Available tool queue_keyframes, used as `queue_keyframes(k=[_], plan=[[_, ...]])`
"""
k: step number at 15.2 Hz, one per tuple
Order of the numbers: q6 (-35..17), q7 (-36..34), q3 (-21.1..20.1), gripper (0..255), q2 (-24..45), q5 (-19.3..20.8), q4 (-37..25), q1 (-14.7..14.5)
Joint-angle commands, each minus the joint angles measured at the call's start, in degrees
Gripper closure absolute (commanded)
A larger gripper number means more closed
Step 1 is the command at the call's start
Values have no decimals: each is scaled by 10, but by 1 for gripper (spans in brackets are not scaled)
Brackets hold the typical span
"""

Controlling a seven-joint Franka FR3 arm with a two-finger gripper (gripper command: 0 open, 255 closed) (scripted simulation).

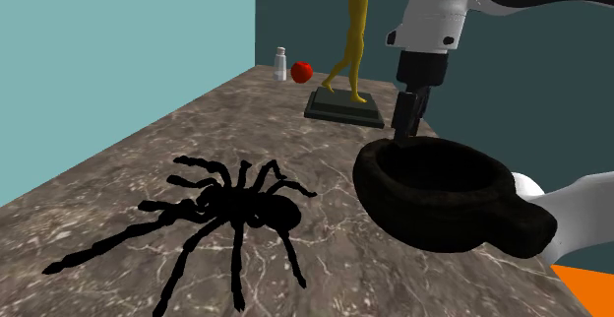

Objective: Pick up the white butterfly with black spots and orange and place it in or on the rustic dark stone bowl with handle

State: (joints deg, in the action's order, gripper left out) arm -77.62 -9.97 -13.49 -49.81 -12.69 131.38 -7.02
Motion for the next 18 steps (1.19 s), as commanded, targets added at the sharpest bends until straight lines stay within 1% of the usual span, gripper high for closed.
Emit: queue_keyframes(k=[1, 3, 4, 13, 18], plan=[[0, 0, 0, 0, 0, 0, 1, 0], [0, 0, 0, 0, 0, 0, 1, 0], [0, 0, 0, 255, 0, 0, 1, 0], [0, 0, 0, 255, 0, 0, 1, 0], [32, -4, 4, 255, 17, 5, -48, 2]])
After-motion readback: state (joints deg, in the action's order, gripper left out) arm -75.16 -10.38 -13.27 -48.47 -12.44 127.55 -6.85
